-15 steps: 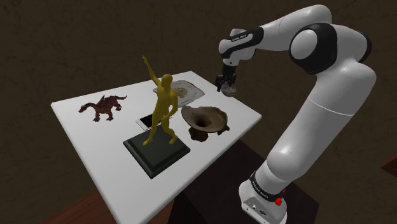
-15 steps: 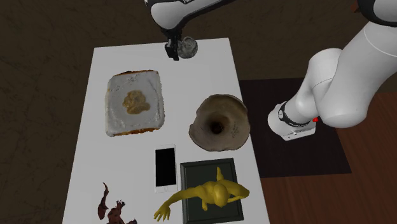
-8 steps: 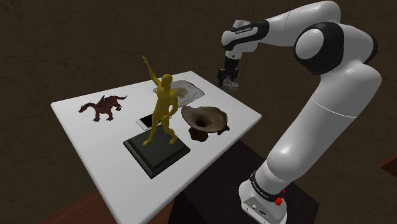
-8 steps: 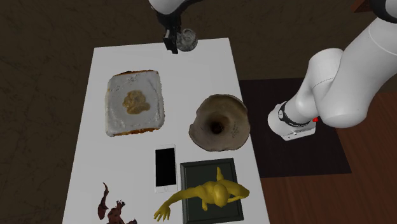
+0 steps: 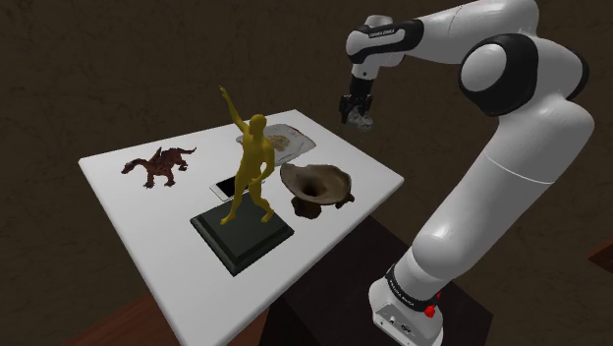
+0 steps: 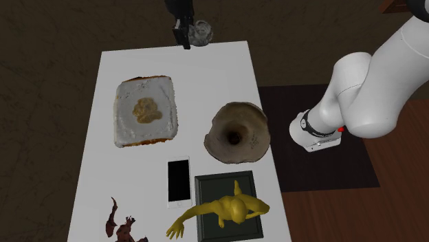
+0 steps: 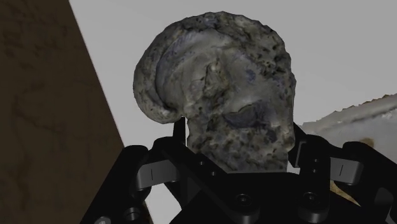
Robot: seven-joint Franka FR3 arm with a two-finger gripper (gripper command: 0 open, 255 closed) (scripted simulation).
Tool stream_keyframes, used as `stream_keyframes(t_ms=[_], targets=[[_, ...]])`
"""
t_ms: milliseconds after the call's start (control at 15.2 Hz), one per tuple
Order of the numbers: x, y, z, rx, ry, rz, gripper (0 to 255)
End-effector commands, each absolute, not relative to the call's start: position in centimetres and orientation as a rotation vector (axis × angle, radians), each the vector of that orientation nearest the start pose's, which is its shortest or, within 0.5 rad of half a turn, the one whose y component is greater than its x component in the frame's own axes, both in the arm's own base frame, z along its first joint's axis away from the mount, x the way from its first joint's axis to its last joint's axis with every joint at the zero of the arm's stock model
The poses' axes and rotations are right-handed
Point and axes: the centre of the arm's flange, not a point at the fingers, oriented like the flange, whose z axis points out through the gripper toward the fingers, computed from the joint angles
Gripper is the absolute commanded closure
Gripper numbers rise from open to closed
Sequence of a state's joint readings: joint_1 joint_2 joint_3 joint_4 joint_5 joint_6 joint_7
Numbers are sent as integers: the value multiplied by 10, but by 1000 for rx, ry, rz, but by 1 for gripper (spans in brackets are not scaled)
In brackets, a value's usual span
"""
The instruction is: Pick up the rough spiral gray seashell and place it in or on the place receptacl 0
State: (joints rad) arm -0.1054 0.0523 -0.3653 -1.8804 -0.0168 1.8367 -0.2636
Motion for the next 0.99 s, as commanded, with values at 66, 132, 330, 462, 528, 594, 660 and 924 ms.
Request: stream_keyframes(t_ms=[66, 132, 330, 462, 528, 594, 660, 924], targets=[[503, -254, 488, -3121, 317, 156, 255], [503, -254, 493, -3121, 317, 156, 255], [503, -254, 509, -3121, 317, 156, 255], [503, -254, 520, -3121, 317, 156, 255], [498, -242, 519, -3121, 317, 156, 255], [493, -229, 518, -3121, 317, 156, 255], [489, -217, 518, -3121, 317, 156, 255], [470, -168, 515, -3121, 317, 156, 255]])
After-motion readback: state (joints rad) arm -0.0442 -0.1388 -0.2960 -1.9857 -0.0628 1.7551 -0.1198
